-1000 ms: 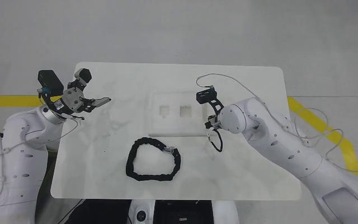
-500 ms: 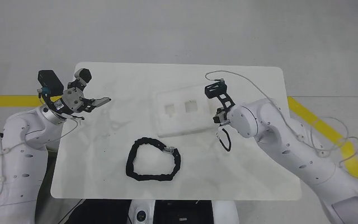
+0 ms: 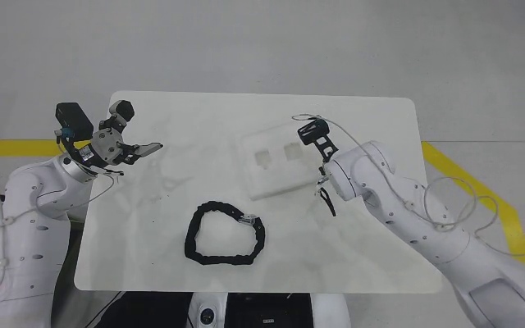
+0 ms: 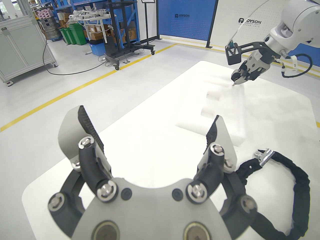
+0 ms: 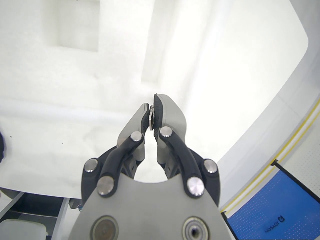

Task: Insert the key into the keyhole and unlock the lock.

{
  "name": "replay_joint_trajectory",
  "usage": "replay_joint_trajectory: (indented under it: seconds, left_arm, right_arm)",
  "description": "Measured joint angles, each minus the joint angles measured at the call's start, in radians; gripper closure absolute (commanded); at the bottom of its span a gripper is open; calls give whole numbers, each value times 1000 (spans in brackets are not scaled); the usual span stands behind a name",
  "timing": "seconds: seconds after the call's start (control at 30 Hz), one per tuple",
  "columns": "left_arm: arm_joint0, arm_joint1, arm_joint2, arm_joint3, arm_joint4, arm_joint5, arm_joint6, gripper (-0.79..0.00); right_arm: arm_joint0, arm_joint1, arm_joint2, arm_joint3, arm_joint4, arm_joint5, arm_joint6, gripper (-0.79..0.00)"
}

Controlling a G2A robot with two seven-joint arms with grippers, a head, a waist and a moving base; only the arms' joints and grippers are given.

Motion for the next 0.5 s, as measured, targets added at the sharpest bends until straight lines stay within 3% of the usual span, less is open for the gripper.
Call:
replay_joint_trajectory:
  seconds: [0.2,0.5]
  left_arm:
    - [0,0,0,0,0,0,0,-785]
    - [0,0,0,0,0,0,0,-785]
  right_arm:
    - [-36,-40,96,-32,101,-38,37,0]
    - [-135,-20,245,-106,181,-48,48,0]
